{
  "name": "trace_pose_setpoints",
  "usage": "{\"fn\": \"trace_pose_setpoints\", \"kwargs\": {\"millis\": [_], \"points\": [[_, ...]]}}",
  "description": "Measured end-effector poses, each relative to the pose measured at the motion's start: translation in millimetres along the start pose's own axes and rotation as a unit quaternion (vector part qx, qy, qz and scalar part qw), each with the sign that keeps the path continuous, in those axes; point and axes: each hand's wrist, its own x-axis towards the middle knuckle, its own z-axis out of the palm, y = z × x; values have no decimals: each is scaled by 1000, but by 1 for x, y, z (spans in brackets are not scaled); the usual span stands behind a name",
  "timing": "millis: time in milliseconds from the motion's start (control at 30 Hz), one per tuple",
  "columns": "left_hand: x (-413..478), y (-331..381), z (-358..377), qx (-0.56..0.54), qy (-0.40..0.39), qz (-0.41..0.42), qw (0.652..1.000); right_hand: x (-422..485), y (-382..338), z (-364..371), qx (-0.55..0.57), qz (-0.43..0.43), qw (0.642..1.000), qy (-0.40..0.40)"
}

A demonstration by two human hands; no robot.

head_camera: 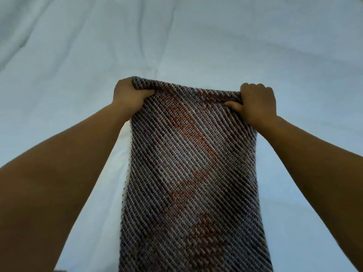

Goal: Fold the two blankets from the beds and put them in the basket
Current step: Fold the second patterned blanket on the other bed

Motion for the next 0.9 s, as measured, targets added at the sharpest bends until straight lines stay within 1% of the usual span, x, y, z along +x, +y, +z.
{"fn": "trace_pose_setpoints", "kwargs": {"millis": [67, 167, 367, 433, 500, 567, 633, 733, 900], "points": [[-22, 6, -15, -20, -7, 12, 1000, -24, 1, -16, 1, -15, 999, 30], [-64, 9, -38, -21, 11, 43, 999, -69, -1, -42, 5, -18, 997, 68], [-169, -1, -79, 1, 52, 120, 991, -178, -16, -93, 6, 0, 996, 93], [-208, -10, -92, 35, 75, 148, 986, -216, -22, -101, 24, 8, 995, 101], [-253, -27, -101, 99, 97, 188, 972, -258, -30, -107, 26, -1, 994, 103], [-293, -51, -106, 149, 89, 201, 964, -296, -39, -106, 18, -21, 996, 86], [-322, -76, -103, 185, 61, 184, 963, -325, -47, -100, -3, -44, 997, 58], [-350, -113, -93, 220, 29, 163, 961, -355, -53, -82, -4, -54, 999, 0], [-373, -172, -65, 339, -29, 196, 920, -386, -53, -34, -22, -48, 996, -73]]}}
